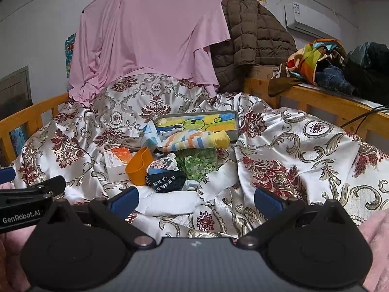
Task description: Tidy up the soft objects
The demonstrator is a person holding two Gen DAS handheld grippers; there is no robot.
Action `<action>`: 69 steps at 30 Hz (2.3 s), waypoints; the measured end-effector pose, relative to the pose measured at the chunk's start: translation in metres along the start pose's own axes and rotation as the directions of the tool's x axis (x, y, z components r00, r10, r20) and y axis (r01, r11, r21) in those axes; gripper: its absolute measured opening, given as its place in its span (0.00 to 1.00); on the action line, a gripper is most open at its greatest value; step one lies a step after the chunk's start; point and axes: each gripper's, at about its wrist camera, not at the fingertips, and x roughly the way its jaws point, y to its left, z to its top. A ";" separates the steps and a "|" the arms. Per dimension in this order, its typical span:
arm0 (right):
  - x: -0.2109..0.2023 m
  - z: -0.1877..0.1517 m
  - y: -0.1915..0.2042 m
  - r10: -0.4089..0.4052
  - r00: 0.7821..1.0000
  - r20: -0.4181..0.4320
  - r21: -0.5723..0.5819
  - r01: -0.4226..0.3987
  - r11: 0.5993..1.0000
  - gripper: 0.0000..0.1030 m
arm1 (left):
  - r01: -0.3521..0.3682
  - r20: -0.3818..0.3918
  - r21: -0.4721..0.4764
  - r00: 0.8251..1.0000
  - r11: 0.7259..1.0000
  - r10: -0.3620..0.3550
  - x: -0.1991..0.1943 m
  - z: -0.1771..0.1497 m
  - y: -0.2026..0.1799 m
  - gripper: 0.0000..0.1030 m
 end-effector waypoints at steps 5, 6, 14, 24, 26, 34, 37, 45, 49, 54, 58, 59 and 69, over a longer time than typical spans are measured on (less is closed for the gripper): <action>0.019 0.011 -0.006 0.118 0.986 -0.114 0.002 -0.119 0.993 1.00 | 0.053 -0.075 -0.018 0.996 0.998 -0.054 0.021 0.017 0.006 0.99; 0.024 0.013 -0.006 0.134 0.981 -0.137 -0.009 -0.136 0.991 1.00 | 0.071 -0.084 -0.015 0.994 0.997 -0.072 0.026 0.021 0.008 0.99; 0.072 0.040 -0.009 0.219 0.939 -0.265 -0.032 -0.236 0.971 1.00 | 0.235 -0.189 0.005 0.955 0.972 -0.230 0.092 0.059 0.019 0.99; 0.156 0.054 -0.017 0.345 0.830 -0.439 -0.059 -0.410 0.910 1.00 | 0.402 -0.303 0.057 0.879 0.914 -0.368 0.181 0.079 -0.004 0.99; 0.169 0.052 -0.016 0.372 0.799 -0.473 -0.062 -0.451 0.891 1.00 | 0.469 -0.306 0.077 0.851 0.880 -0.427 0.191 0.078 -0.012 0.99; 0.207 0.034 -0.007 0.358 0.763 -0.538 -0.102 -0.480 0.871 0.99 | 0.686 -0.333 0.305 0.727 0.661 -0.600 0.219 0.062 -0.061 0.98; 0.209 0.030 -0.003 0.352 0.752 -0.557 -0.117 -0.492 0.863 0.99 | 0.740 -0.373 0.295 0.671 0.605 -0.640 0.233 0.055 -0.070 0.94; 0.226 0.026 -0.002 0.340 0.717 -0.608 -0.095 -0.491 0.866 0.91 | 0.788 -0.469 0.220 0.602 0.574 -0.646 0.264 0.037 -0.071 0.81; 0.231 0.021 0.004 0.335 0.698 -0.633 -0.102 -0.503 0.858 0.86 | 0.793 -0.481 0.258 0.601 0.552 -0.639 0.265 0.033 -0.072 0.72; 0.233 0.018 0.009 0.315 0.691 -0.650 -0.123 -0.505 0.855 0.73 | 0.797 -0.527 0.311 0.598 0.518 -0.604 0.265 0.023 -0.078 0.53; 0.234 0.019 0.010 0.307 0.689 -0.656 -0.116 -0.494 0.861 0.57 | 0.800 -0.539 0.295 0.591 0.523 -0.600 0.267 0.024 -0.077 0.35; 0.235 0.019 0.009 0.306 0.688 -0.658 -0.115 -0.493 0.862 0.54 | 0.799 -0.541 0.289 0.591 0.528 -0.598 0.268 0.024 -0.076 0.32; 0.229 0.023 0.003 0.306 0.715 -0.629 -0.108 -0.470 0.876 0.21 | 0.783 -0.515 0.107 0.571 0.613 -0.639 0.278 0.038 -0.059 0.11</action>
